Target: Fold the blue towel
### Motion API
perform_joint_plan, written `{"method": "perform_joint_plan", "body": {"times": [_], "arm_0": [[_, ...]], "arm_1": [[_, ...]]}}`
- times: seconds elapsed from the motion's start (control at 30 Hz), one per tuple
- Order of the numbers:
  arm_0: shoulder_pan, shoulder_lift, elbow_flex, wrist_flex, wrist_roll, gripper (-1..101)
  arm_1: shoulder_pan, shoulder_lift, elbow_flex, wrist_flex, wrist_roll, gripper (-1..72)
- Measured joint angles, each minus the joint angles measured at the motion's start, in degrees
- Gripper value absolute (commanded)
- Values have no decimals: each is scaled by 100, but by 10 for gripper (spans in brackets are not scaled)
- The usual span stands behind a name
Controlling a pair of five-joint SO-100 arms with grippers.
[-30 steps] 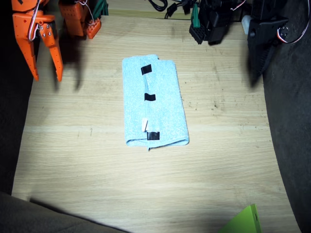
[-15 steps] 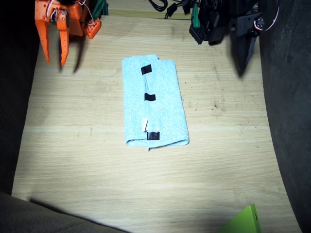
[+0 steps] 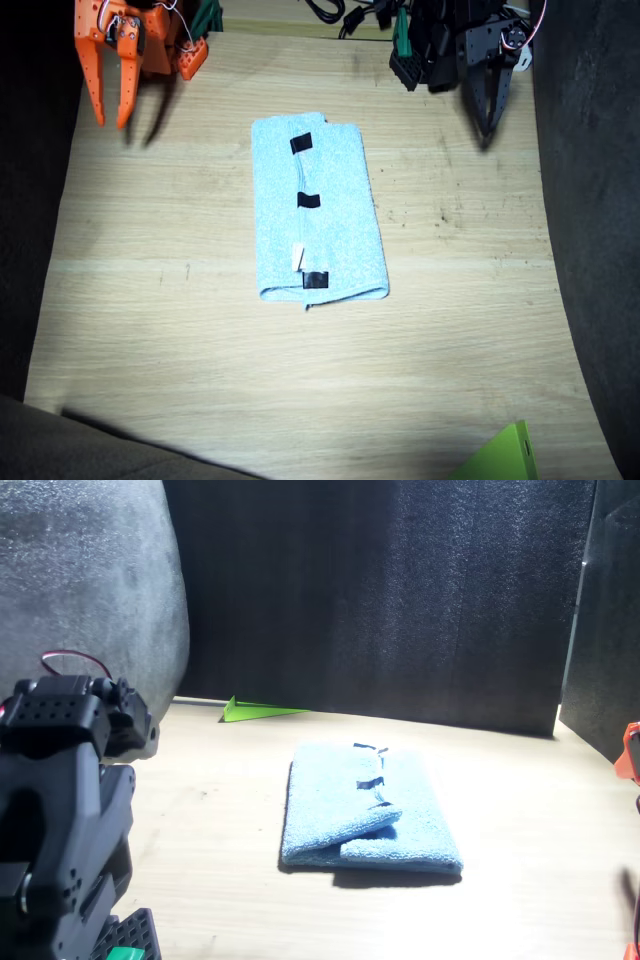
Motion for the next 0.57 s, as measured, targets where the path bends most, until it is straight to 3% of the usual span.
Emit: {"method": "perform_joint_plan", "body": {"times": [0.03, 0.13, 0.23, 0.3, 0.37, 0.47, 0.57], "arm_0": [[44, 9, 0, 26, -18, -2], [79, 18, 0, 35, -88, 2], [141, 18, 0, 35, -193, -2], [149, 18, 0, 35, -202, -2], [176, 18, 0, 35, -211, -2], [281, 18, 0, 35, -220, -2], [281, 18, 0, 35, -352, -2]], "arm_1": [[-44, 26, 62, -44, -88, 1], [70, -44, 97, -123, -589, 0], [9, -62, 264, -193, -1705, 0], [18, 0, 255, -62, -2109, 0], [-237, 35, 220, 88, -1696, -1], [-149, -26, 220, 185, -360, -1], [-9, -9, 185, 193, 589, -1]]}}
